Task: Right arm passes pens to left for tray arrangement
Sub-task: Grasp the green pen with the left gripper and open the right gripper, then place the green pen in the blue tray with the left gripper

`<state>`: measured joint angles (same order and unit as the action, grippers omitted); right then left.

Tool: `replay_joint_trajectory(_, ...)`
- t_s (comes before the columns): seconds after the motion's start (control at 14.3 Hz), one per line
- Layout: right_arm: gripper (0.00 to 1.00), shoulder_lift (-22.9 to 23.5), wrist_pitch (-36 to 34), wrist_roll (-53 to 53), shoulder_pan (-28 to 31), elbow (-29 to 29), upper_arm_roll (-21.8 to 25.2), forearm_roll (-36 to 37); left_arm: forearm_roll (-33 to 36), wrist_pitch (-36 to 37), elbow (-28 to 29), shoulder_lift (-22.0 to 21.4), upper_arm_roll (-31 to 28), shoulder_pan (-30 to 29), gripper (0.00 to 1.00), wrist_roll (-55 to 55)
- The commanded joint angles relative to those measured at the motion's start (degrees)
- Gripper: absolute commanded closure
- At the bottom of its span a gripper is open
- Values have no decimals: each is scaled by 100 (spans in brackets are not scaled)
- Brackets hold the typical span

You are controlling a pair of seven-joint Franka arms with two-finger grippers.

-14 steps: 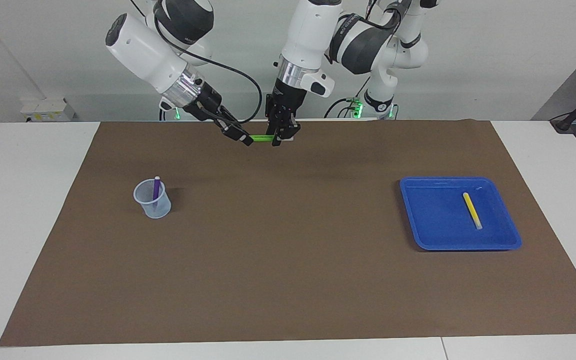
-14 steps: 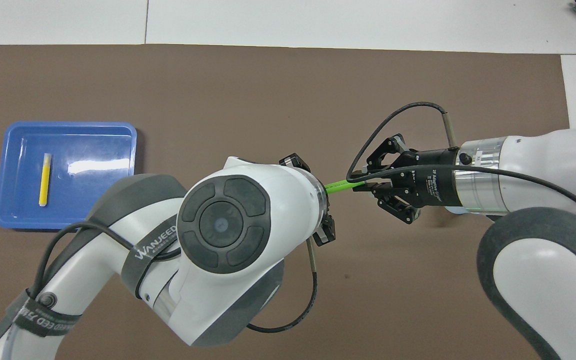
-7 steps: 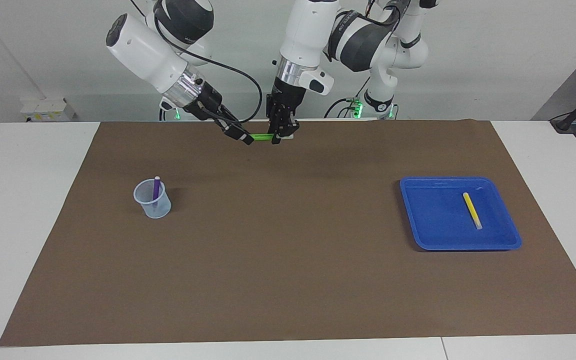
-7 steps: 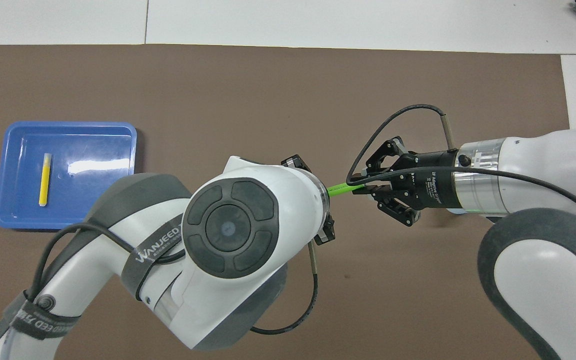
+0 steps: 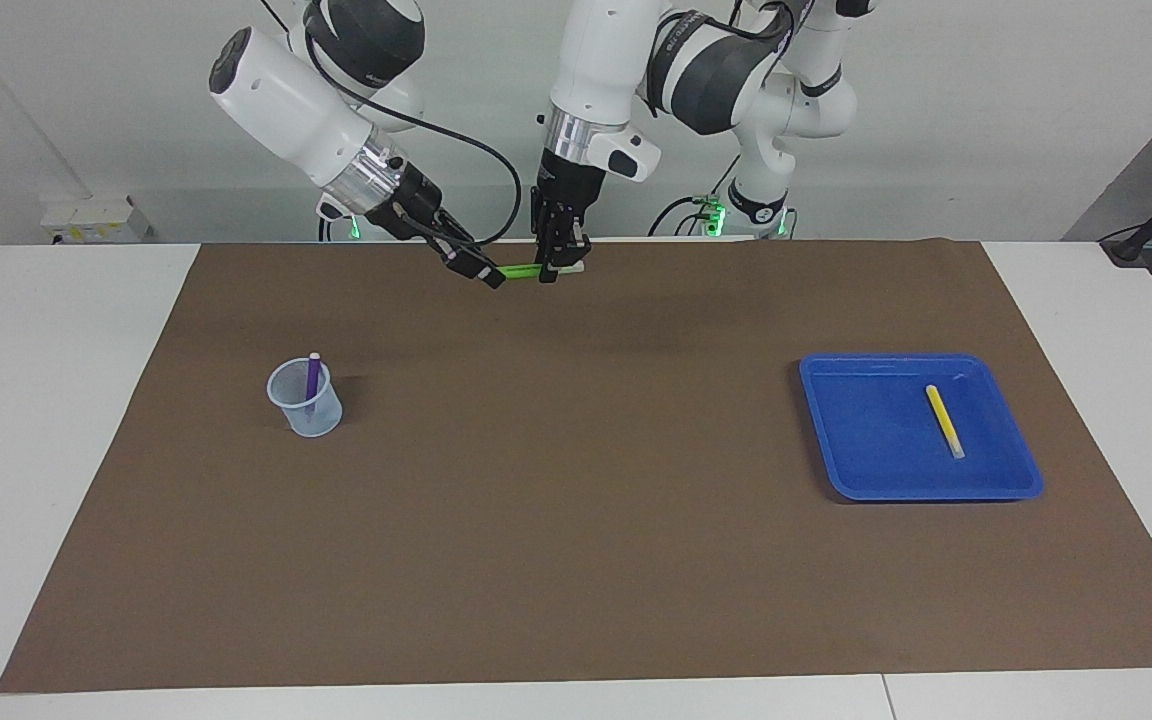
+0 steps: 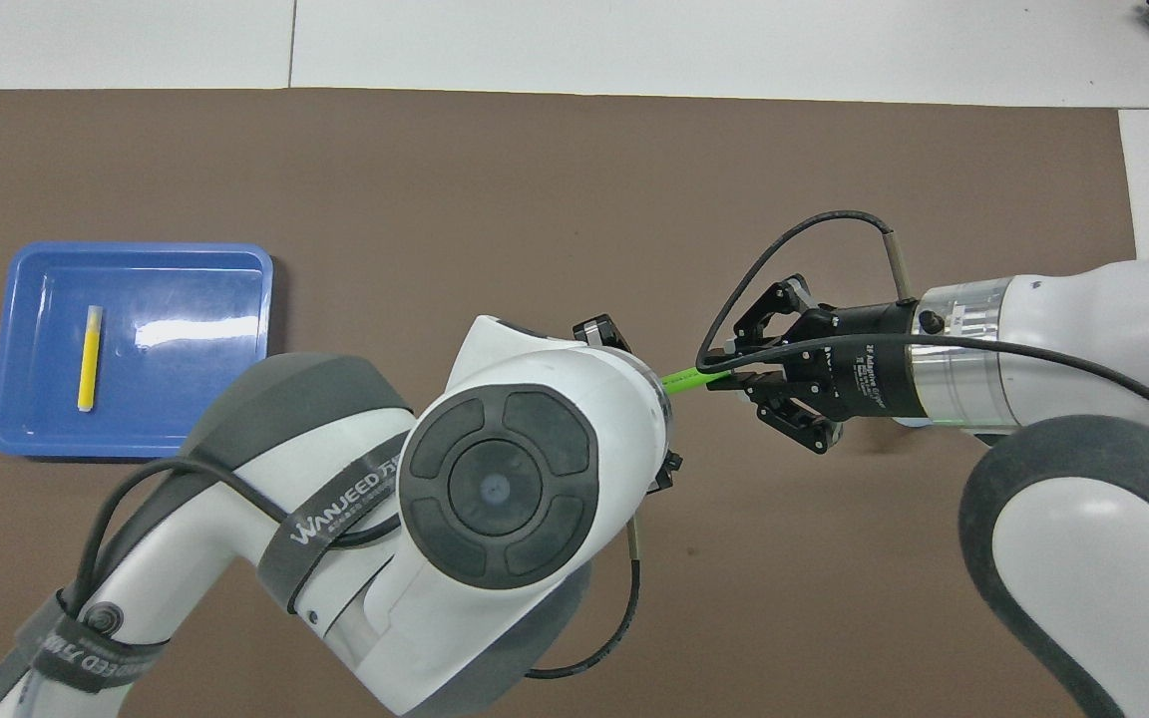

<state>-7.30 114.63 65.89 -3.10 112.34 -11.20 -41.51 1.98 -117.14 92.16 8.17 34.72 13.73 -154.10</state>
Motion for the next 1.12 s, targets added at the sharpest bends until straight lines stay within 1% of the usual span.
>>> replay_joint_trajectory(0.0,100,-53,156,29,11,60,-49,-138,4,113,-208,106,-18,201,100,-200)
replay_joint_trajectory(0.07,84,-53,112,29,11,60,-49,-138,4,104,-208,106,-18,201,100,-200)
replay_joint_trajectory(0.14,77,-61,77,11,11,60,-49,-130,4,104,-208,106,-18,201,100,-200)
replay_joint_trajectory(0.21,57,-62,77,-24,11,60,-49,-129,4,95,-208,106,-18,201,100,-200)
replay_joint_trajectory(0.28,27,-62,68,-94,11,60,-49,-129,4,86,-190,106,-18,183,100,-191)
replay_joint_trajectory(0.35,6,-62,59,-190,11,60,-49,-129,4,86,-173,114,-18,166,100,-139)
replay_joint_trajectory(0.42,1,-62,7,-269,11,60,-49,-129,-4,112,-164,123,-18,131,100,36)
replay_joint_trajectory(0.49,0,-62,-29,-374,20,60,-49,-129,-13,139,-155,123,-53,104,100,264)
replay_joint_trajectory(0.63,0,-62,-90,-498,29,60,-40,-129,-13,174,-76,106,-54,-141,100,537)
replay_joint_trajectory(0.77,0,-70,-108,-682,55,60,-40,-121,-22,200,38,71,-62,-317,100,1089)
replay_joint_trajectory(0.91,0,-70,-187,-1024,81,60,-23,-60,-48,183,249,27,-54,-703,100,1809)
replay_joint_trajectory(1.05,0,-96,-353,-1804,177,77,-5,124,-66,200,450,-35,-45,-1229,100,2530)
